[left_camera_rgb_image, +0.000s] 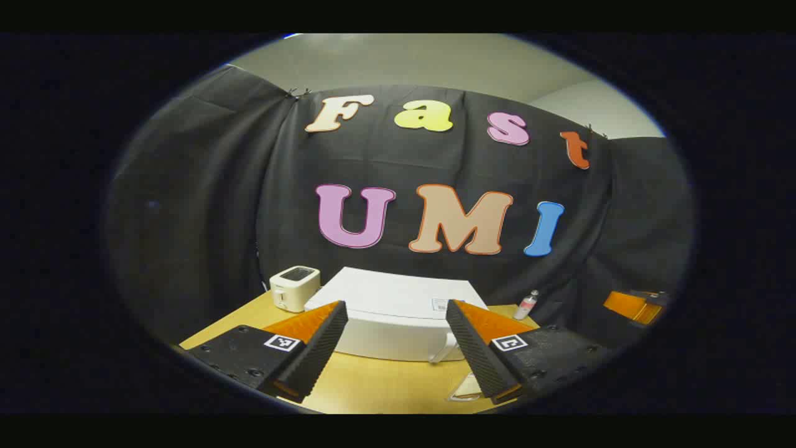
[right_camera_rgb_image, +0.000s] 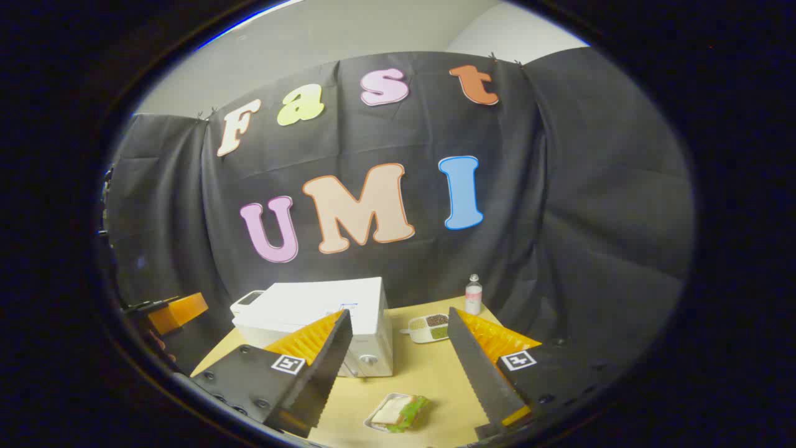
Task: Open the microwave oven with the left hand, put the food in, and close the microwave oven.
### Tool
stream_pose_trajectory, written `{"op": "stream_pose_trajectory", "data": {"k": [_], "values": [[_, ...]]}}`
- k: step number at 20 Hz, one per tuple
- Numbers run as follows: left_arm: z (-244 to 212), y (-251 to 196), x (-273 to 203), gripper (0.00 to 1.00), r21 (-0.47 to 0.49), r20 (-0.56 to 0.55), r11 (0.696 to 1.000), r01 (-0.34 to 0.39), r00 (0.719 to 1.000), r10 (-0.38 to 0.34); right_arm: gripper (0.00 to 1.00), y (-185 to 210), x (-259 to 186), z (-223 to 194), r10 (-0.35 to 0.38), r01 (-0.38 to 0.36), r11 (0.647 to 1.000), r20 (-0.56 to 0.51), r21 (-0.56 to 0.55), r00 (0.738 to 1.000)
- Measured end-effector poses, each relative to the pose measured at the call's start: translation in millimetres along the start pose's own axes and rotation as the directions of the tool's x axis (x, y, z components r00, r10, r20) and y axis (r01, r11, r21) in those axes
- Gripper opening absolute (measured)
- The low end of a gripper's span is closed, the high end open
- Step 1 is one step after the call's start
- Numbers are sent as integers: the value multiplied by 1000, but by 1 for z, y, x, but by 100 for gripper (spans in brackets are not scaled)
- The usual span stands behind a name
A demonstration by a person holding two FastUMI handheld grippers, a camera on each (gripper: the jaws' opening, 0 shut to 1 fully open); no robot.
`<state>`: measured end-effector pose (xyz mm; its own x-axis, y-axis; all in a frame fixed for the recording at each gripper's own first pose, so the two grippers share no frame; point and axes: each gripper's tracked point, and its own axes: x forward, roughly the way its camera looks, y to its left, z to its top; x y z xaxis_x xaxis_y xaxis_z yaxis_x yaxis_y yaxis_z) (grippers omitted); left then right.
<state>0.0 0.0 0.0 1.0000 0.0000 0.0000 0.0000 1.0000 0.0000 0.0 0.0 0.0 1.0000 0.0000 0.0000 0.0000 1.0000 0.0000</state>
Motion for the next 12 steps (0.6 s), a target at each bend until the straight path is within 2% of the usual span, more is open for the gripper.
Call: {"op": "stream_pose_trajectory", "data": {"k": [3, 4, 8, 12], "values": [[3, -16, 7, 99, 5, 13, 1000, 17, 1000, -17, 92, -17, 4, 4, -15, 15, 1000, 1, 6, 1000], [4, -21, 8, 94, 6, 18, 1000, 22, 1000, -22, 92, -23, 5, 6, -21, 21, 1000, 3, 8, 1000], [5, -37, 10, 94, 6, 20, 999, 44, 999, -45, 92, -36, 7, 11, -26, 26, 999, 4, 38, 1000], [1, -38, 12, 96, 14, 15, 999, 36, 999, -36, 92, -41, 12, 14, -18, 18, 999, 14, 50, 1000]]}}
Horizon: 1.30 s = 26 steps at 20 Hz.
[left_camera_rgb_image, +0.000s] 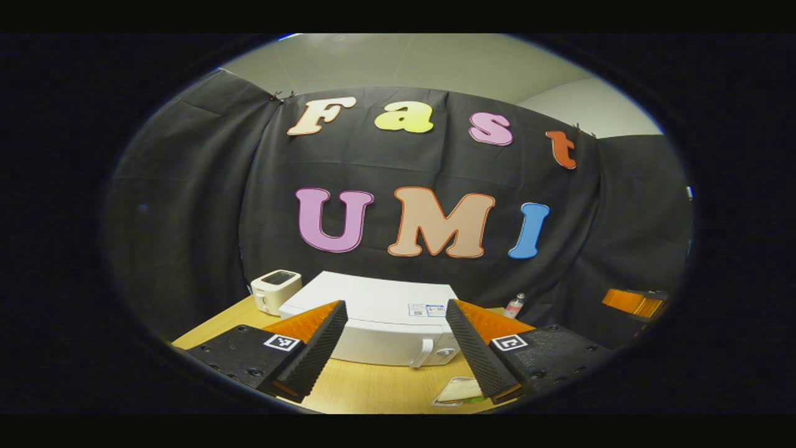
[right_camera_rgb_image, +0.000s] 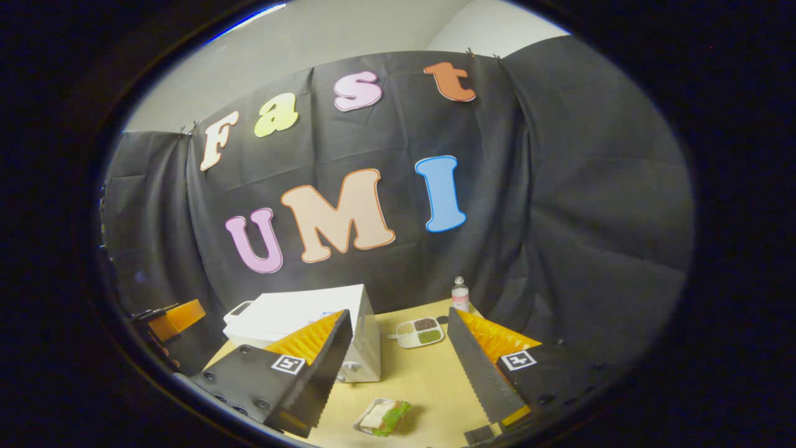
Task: Open the microwave oven with the left hand, put the food in, and close the microwave oven.
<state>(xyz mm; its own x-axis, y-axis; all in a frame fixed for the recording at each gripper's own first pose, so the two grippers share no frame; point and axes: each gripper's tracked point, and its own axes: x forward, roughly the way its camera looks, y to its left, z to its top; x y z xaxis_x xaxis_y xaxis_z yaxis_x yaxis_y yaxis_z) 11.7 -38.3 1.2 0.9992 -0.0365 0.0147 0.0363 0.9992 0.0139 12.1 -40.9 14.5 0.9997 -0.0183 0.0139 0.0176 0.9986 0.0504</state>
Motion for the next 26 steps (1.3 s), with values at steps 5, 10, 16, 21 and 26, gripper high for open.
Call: {"op": "stream_pose_trajectory", "data": {"k": [5, 10, 16, 21, 26], "values": [[-12, 1, 1, 96, 22, -31, 1000, -8, 999, 8, 92, 2, 5, -4, 18, -18, 1000, -14, 10, 1000], [-53, 7, 5, 99, 46, -129, 999, -15, 991, 21, 92, 8, 7, -21, 63, -61, 998, -62, 32, 996], [-133, 0, 1, 94, 44, -333, 999, 30, 943, -14, 98, 2, 11, -36, 45, -44, 999, -103, 11, 994], [-180, -4, 4, 97, 49, -435, 997, 55, 900, -28, 98, -5, 11, -39, 23, -20, 999, -103, 28, 994], [-208, -14, 21, 97, 54, -478, 994, 97, 876, -59, 98, -24, 5, -40, -27, 31, 999, -100, 30, 995]]}}
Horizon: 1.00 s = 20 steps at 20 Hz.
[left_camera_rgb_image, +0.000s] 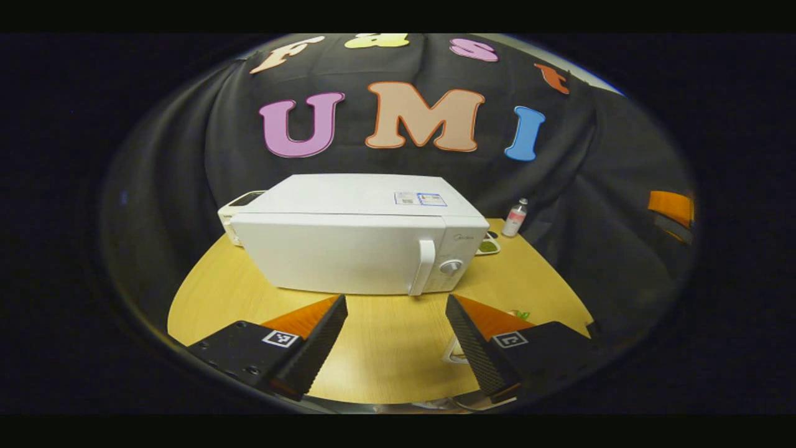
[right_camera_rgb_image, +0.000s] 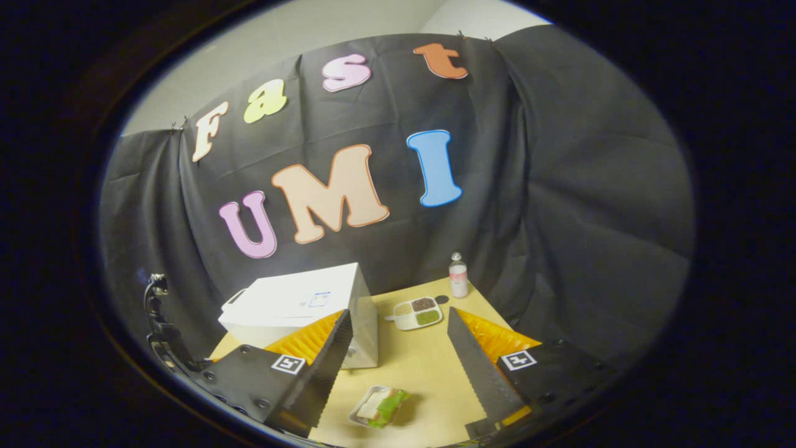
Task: Open the microwave oven with the left hand, put the food in, and close the microwave oven.
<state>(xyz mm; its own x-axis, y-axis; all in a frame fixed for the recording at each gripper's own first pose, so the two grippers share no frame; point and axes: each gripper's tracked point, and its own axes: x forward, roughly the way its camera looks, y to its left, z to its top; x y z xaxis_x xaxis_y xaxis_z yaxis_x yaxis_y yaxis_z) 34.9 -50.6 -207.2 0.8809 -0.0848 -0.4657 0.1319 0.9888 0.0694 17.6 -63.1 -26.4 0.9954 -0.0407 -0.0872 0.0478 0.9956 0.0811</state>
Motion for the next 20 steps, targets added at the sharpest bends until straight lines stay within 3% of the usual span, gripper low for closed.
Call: {"op": "stream_pose_trajectory", "data": {"k": [3, 4, 6, 7, 8, 9, 11, 12, 20], "values": [[-4, -8, 17, 97, 22, -17, 999, 30, 999, -30, 98, -10, -4, -1, -27, 27, 999, 3, 19, 1000], [-6, -12, 22, 94, 20, -27, 999, 45, 999, -45, 92, -13, -5, -2, -38, 38, 999, 2, 21, 999], [-11, -13, 33, 97, 14, -44, 999, 51, 998, -50, 92, -20, -7, -5, -60, 60, 998, 1, 23, 998], [-11, -14, 40, 98, 9, -46, 999, 49, 998, -49, 98, -23, -8, -7, -70, 70, 997, -1, 23, 998], [-12, -17, 48, 97, 6, -53, 999, 52, 997, -52, 98, -26, -9, -8, -83, 83, 996, -1, 23, 997], [-12, -20, 56, 97, 8, -58, 998, 58, 997, -57, 92, -31, -11, -8, -96, 96, 995, 2, 25, 995], [-11, -22, 72, 96, 21, -67, 998, 67, 996, -65, 92, -37, -13, -11, -121, 121, 992, 4, 34, 993], [-12, -24, 80, 95, 24, -75, 997, 71, 995, -69, 98, -40, -15, -12, -131, 131, 991, 2, 41, 991], [-28, -25, 141, 86, 12, -146, 998, 65, 987, -63, 98, -85, -26, -17, -258, 258, 964, -11, 56, 966]]}}
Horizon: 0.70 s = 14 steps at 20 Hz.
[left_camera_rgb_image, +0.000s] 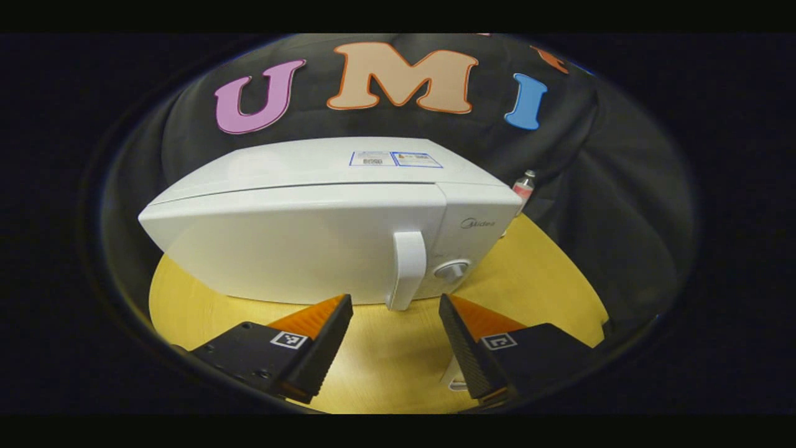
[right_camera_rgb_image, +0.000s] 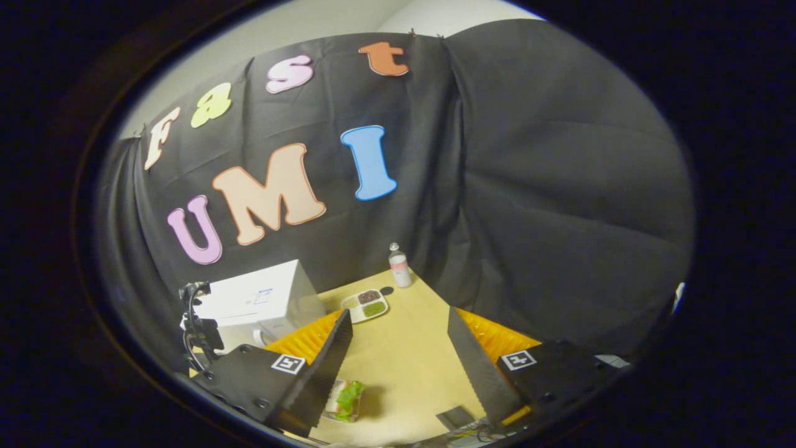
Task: Open the microwave oven with the left hand, put the food in, and close the microwave oven.
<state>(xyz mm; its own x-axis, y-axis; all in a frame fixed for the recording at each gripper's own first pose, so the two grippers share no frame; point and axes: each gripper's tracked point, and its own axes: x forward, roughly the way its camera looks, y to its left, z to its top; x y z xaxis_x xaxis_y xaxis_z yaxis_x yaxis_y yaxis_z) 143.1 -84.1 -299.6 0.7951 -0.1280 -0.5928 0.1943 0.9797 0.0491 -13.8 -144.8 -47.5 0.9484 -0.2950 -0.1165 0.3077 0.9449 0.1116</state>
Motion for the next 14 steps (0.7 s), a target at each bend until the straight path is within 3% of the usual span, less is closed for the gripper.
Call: {"op": "stream_pose_trajectory", "data": {"k": [7, 10, 13, 14], "values": [[-2, -1, 38, 78, -19, -38, 1000, -11, 999, 10, 98, -19, -1, 3, -61, 61, 998, 4, 27, 998], [-2, -7, 44, 65, -21, -45, 1000, -11, 999, 11, 98, -22, -2, -2, -73, 73, 997, -9, 19, 997], [-2, -9, 49, 42, -52, -56, 998, -21, 998, 18, 98, -22, -4, -6, -73, 73, 997, -20, 13, 997], [-1, -7, 51, 39, -59, -54, 998, -26, 998, 22, 98, -20, -5, -7, -70, 70, 997, -22, 14, 997]]}}
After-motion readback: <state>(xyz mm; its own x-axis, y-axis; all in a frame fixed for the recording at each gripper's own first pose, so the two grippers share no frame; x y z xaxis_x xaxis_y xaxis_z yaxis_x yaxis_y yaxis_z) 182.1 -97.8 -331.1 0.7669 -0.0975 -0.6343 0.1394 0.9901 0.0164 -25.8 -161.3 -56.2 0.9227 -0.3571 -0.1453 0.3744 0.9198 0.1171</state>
